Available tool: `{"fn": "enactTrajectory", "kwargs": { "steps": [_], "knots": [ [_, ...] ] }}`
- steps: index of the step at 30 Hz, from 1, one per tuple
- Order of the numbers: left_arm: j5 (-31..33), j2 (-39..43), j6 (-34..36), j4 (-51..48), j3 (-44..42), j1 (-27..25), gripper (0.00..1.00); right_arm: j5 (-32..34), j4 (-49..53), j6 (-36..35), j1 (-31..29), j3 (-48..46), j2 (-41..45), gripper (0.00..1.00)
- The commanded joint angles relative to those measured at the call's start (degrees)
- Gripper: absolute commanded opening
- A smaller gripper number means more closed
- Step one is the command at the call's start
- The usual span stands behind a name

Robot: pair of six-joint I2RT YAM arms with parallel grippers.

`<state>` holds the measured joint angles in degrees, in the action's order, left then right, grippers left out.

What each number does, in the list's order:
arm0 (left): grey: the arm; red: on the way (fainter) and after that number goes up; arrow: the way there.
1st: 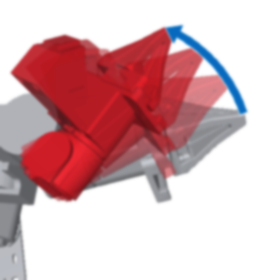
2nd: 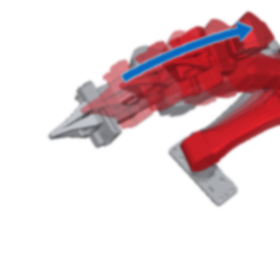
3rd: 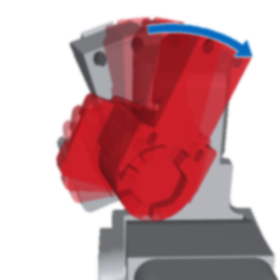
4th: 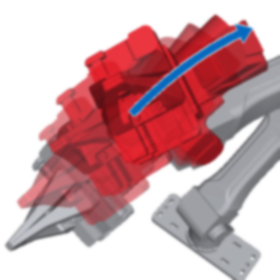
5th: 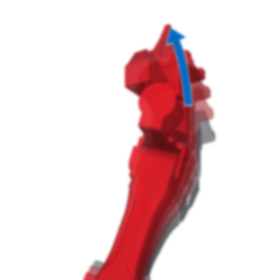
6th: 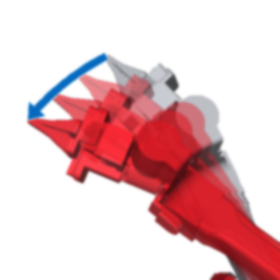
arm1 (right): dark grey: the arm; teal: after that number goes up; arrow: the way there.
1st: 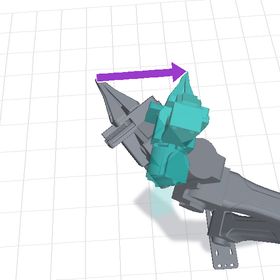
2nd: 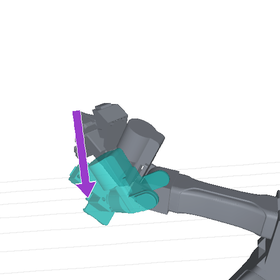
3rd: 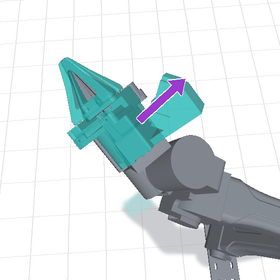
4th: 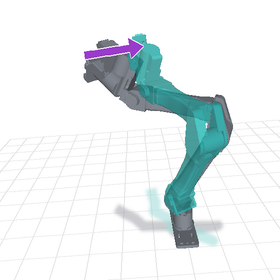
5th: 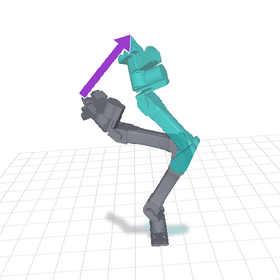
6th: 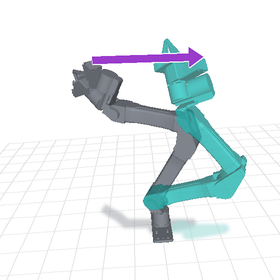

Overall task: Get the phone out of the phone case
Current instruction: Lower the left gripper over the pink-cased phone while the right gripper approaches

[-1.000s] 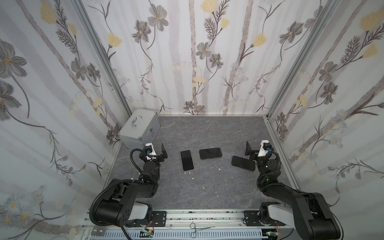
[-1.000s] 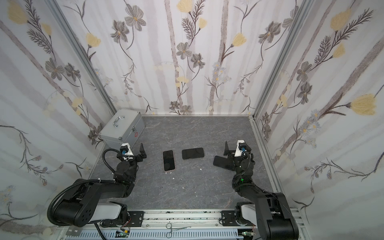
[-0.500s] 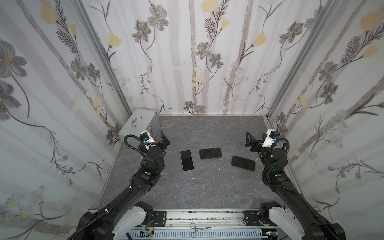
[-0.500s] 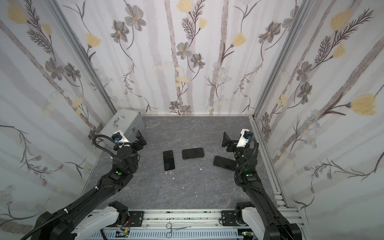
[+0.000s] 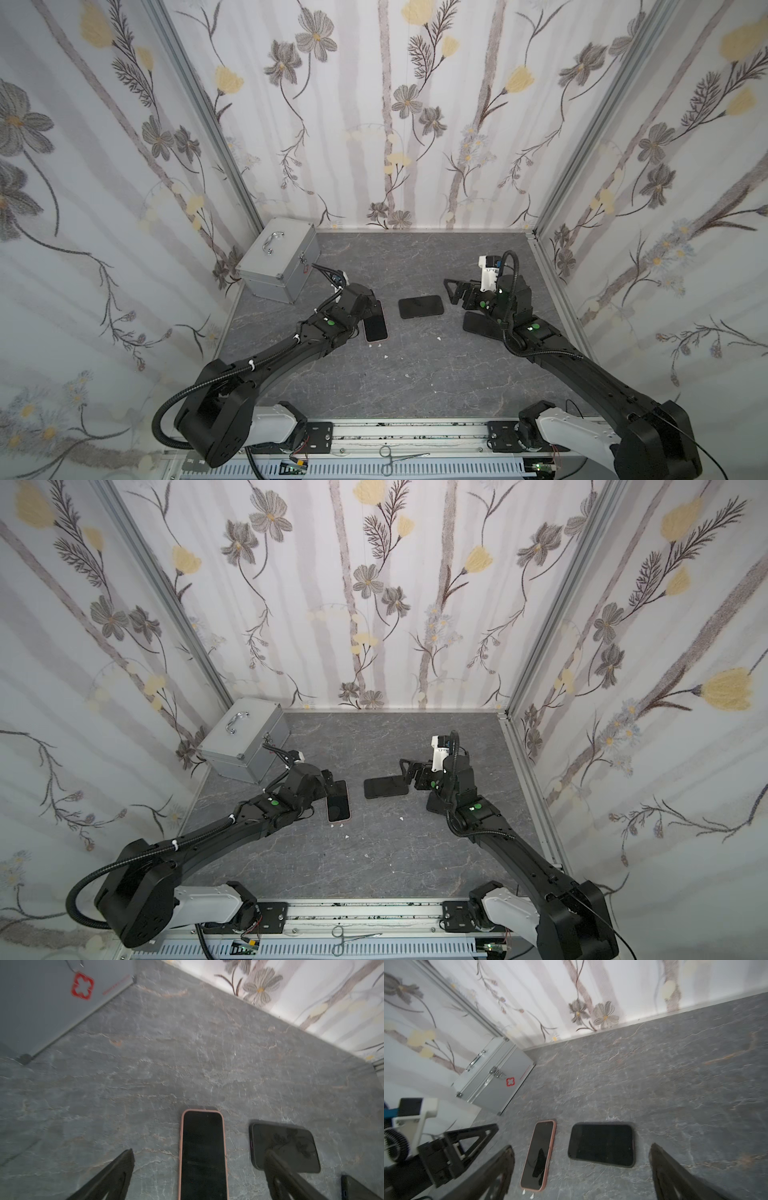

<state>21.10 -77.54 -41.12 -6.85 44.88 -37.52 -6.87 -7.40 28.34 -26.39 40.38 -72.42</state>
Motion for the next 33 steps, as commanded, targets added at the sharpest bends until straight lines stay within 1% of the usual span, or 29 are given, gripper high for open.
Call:
{"fn": "enactTrajectory", "kwargs": {
  "steps": [1, 3, 4, 7, 10, 13, 16, 22, 33],
  "knots": [
    [-1.7, -4.5, -4.9, -4.6, 2.8, -1.8, 1.00, 2.3, 2.6, -0.2, -3.8, 2.3, -1.4, 1.00],
    [-2.5, -7.5, -6.0, -5.7, 4.1, -2.9, 1.00, 3.6, 2.8, 0.2, -5.4, 2.3, -1.5, 1.00],
    [-3.4, -9.1, -6.5, -6.4, 5.1, -3.1, 1.00, 4.2, 3.0, 0.6, -5.7, 4.1, -1.4, 1.00],
    [-6.2, -13.6, -7.0, -7.8, 7.5, -4.4, 1.00, 7.5, 3.8, 1.7, -5.7, 5.0, -0.6, 1.00],
    [-6.5, -18.0, -7.3, -11.2, 10.5, -5.9, 1.00, 11.1, 5.9, 0.5, -5.6, 6.5, -0.1, 1.00],
    [-5.0, -20.7, -7.9, -15.3, 12.9, -7.0, 1.00, 12.9, 8.2, -1.0, -5.3, 7.8, 0.3, 1.00],
    [-3.2, -21.0, -9.1, -18.6, 13.8, -7.3, 1.00, 13.5, 9.0, -1.4, -4.9, 7.7, 1.2, 0.99],
    [0.0, -19.4, -9.3, -20.9, 14.2, -7.2, 1.00, 13.2, 8.6, -1.3, -4.0, 6.4, 1.5, 0.99],
    [-1.3, -23.7, -9.2, -21.9, 16.4, -7.2, 1.00, 11.7, 8.9, -0.9, -2.4, 5.1, 2.1, 0.99]
  ]
}}
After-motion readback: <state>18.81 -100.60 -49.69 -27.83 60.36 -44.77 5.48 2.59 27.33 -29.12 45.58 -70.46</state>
